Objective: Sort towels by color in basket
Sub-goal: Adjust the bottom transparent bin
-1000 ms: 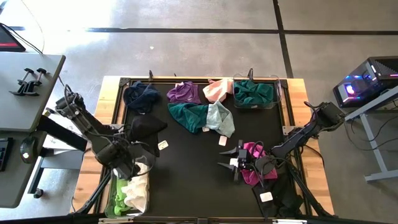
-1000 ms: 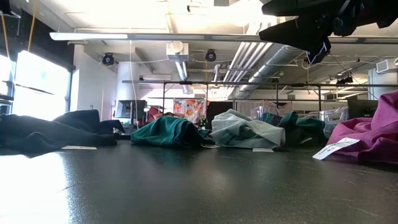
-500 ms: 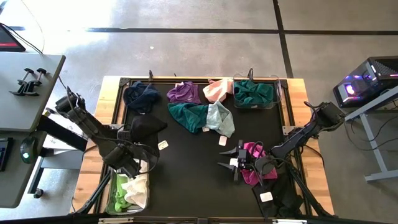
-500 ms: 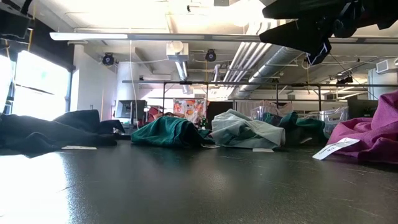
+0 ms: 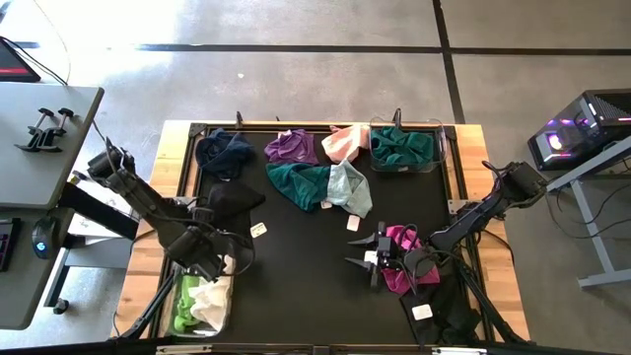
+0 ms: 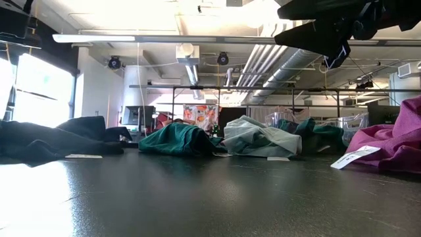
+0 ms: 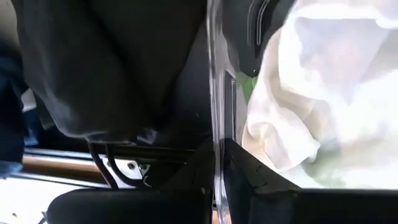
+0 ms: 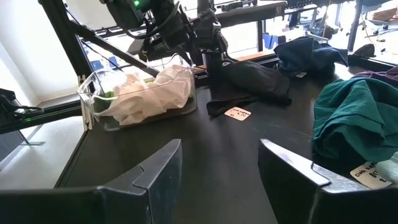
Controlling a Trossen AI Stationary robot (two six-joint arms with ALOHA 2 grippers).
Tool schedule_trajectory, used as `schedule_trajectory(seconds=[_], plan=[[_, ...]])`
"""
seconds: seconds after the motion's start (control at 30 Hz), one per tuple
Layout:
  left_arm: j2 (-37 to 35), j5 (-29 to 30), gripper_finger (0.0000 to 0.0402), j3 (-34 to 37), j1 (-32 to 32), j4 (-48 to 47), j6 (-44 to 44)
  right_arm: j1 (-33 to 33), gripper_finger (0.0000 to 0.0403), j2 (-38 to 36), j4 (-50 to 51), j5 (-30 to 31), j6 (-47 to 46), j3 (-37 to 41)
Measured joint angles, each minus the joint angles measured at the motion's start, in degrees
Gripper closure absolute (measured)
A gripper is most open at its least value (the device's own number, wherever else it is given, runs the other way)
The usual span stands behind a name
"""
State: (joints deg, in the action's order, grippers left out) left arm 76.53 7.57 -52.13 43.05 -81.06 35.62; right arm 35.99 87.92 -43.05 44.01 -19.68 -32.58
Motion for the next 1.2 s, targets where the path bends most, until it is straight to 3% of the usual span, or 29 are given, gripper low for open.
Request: schedule_trajectory(seconds=[0.63,0.97,1.2], plan=[[0.04,4.79,0.0393,0.08,0.02,-1.23,-1.43,0.0,0.0202,0.0,0.0,0.0,0.0,0.0],[-0.71,1.16,0.0301,-0.5,0.04,-3.27,2.49,0.0,0.0202,0.0,0.0,0.0,0.0,0.0],[-4.27,4.49,0.0268,-8.18,0.04,-7.41,8.0,0.0,0.0202,0.0,0.0,0.0,0.0,0.0]])
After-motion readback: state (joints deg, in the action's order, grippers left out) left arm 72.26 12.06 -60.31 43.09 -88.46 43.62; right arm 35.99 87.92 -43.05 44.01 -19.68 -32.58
